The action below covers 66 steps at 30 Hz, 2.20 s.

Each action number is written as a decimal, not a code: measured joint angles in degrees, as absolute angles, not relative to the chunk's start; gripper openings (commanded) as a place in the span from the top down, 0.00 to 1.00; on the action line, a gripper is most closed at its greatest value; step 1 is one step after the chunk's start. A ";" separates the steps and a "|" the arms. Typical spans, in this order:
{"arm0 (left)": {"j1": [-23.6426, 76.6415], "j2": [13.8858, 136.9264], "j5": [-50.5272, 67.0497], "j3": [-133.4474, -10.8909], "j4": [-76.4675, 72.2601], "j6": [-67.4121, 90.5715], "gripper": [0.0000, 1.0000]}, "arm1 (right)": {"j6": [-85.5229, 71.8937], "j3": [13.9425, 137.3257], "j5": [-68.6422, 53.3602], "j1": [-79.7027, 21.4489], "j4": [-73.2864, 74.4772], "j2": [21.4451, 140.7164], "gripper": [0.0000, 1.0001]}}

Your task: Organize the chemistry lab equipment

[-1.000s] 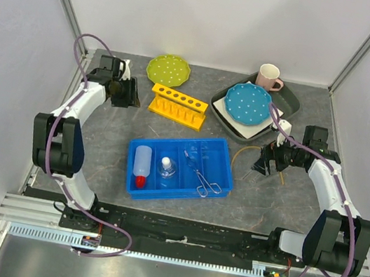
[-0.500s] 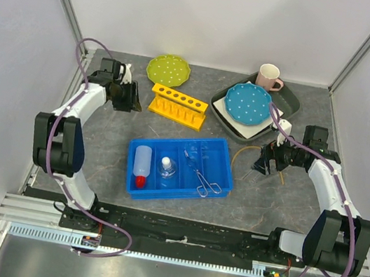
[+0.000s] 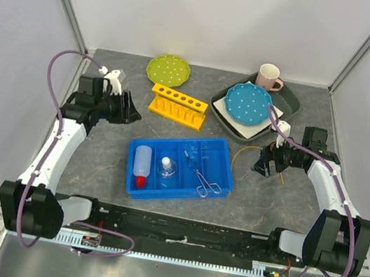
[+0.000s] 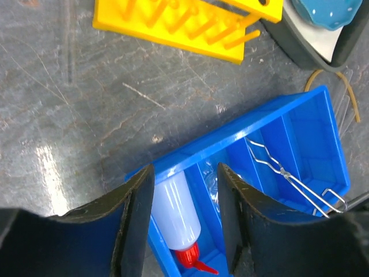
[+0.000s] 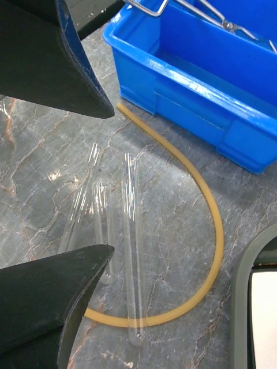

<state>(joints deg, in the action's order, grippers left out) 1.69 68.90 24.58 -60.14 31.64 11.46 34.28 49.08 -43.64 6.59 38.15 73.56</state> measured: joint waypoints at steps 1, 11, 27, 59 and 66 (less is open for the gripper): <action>1.69 67.96 24.62 -59.07 31.57 11.73 0.45 | 34.24 49.01 -43.31 6.59 37.95 73.54 0.02; 1.69 62.13 24.10 -52.40 29.56 12.38 0.44 | 35.14 56.34 -30.17 6.61 34.96 81.60 0.02; 1.69 49.69 23.90 -42.46 27.09 12.36 0.42 | 34.54 61.14 -23.55 13.04 35.83 89.47 0.25; 1.69 49.06 24.21 -42.41 26.85 12.32 0.42 | 27.27 57.78 -20.23 12.58 29.78 98.61 0.82; 1.69 48.99 24.21 -42.35 26.85 12.32 0.42 | 26.76 57.78 -20.12 12.47 29.54 98.74 0.91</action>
<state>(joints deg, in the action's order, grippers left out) 1.69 48.99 24.21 -42.35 26.85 12.32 26.76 57.78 -20.12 12.47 29.54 98.74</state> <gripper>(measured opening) 0.576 0.126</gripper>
